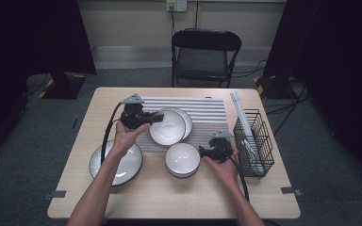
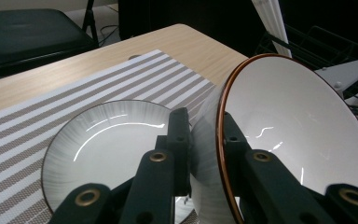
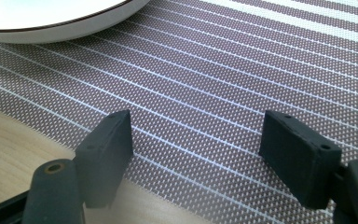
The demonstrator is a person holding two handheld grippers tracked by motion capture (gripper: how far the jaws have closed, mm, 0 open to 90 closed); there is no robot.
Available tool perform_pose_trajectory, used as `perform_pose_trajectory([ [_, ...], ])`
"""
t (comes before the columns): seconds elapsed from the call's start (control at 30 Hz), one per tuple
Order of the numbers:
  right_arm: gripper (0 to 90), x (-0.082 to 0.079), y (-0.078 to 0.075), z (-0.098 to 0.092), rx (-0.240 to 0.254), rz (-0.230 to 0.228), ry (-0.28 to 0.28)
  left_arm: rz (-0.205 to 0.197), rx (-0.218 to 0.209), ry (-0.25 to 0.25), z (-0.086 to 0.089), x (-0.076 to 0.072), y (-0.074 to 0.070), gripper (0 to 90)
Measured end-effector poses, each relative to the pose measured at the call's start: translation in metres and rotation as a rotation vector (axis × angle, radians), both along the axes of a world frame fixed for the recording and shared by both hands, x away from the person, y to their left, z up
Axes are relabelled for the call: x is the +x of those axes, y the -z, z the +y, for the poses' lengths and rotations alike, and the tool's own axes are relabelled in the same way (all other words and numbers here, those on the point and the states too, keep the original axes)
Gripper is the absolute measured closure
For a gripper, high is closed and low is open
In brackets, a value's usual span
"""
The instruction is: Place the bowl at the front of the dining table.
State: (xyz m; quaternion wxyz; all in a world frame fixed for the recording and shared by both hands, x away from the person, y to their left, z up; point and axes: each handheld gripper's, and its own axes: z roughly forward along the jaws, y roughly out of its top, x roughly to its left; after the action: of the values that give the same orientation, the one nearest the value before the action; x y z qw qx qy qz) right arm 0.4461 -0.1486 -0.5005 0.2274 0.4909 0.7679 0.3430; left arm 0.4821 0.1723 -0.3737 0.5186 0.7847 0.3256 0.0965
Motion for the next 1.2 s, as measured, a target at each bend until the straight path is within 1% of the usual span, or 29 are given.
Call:
perform_pose_trajectory([
  [0.03, 25.0, 0.000, 0.000, 0.000, 0.000, 0.000, 0.000, 0.006, -0.001, -0.017, 0.003, 0.004, 0.000, 79.3],
  [0.17, 25.0, 0.000, 0.000, 0.000, 0.000, 0.000, 0.000, 0.010, 0.004, -0.030, 0.006, 0.011, -0.002, 79.3],
  [0.23, 25.0, 0.000, 0.000, 0.000, 0.000, 0.000, 0.000, 0.012, -0.002, -0.033, 0.007, 0.013, -0.003, 79.3],
  [0.27, 25.0, 0.000, 0.000, 0.000, 0.000, 0.000, 0.000, 0.005, -0.008, -0.038, 0.008, 0.014, -0.004, 79.3],
  [0.3, 25.0, 0.000, 0.000, 0.000, -0.001, -0.002, -0.001, 0.007, -0.027, -0.037, 0.010, 0.016, -0.004, 79.3],
  [0.37, 25.0, 0.000, 0.000, 0.000, 0.000, 0.000, 0.000, 0.007, -0.029, -0.043, 0.011, 0.017, -0.004, 79.4],
  [0.47, 25.0, 0.000, 0.000, 0.000, 0.000, 0.000, 0.000, 0.004, -0.003, -0.069, 0.013, 0.020, -0.004, 79.3],
  [0.53, 25.0, 0.000, 0.000, 0.000, 0.000, 0.000, 0.000, 0.019, -0.012, -0.087, 0.014, 0.024, -0.004, 79.4],
  [0.6, 25.0, 0.000, 0.000, 0.000, 0.000, 0.000, 0.000, 0.022, -0.010, -0.098, 0.013, 0.027, -0.002, 79.5],
  [0.7, 25.0, 0.000, 0.000, 0.000, 0.000, 0.000, 0.000, 0.031, -0.009, -0.110, 0.011, 0.034, 0.001, 79.4],
  [0.83, 25.0, 0.000, 0.000, 0.000, 0.000, 0.000, -0.001, 0.023, -0.001, -0.115, 0.008, 0.039, 0.005, 79.3],
  [0.93, 25.0, 0.000, 0.000, 0.000, 0.000, 0.000, -0.001, 0.039, -0.010, -0.127, 0.007, 0.045, 0.011, 79.3],
  [1.0, 25.0, 0.000, 0.000, 0.000, 0.000, 0.000, -0.001, 0.047, -0.006, -0.138, 0.006, 0.049, 0.015, 79.4],
  [1.07, 25.0, 0.000, 0.000, 0.000, 0.000, 0.000, -0.001, 0.047, 0.002, -0.146, 0.006, 0.052, 0.019, 79.4],
  [1.1, 25.0, 0.000, 0.000, 0.000, 0.000, 0.000, -0.001, 0.057, -0.003, -0.155, 0.005, 0.054, 0.021, 79.3],
  [1.2, 25.0, 0.000, 0.000, 0.000, 0.000, 0.000, 0.000, 0.068, -0.004, -0.161, 0.004, 0.058, 0.026, 79.3],
])
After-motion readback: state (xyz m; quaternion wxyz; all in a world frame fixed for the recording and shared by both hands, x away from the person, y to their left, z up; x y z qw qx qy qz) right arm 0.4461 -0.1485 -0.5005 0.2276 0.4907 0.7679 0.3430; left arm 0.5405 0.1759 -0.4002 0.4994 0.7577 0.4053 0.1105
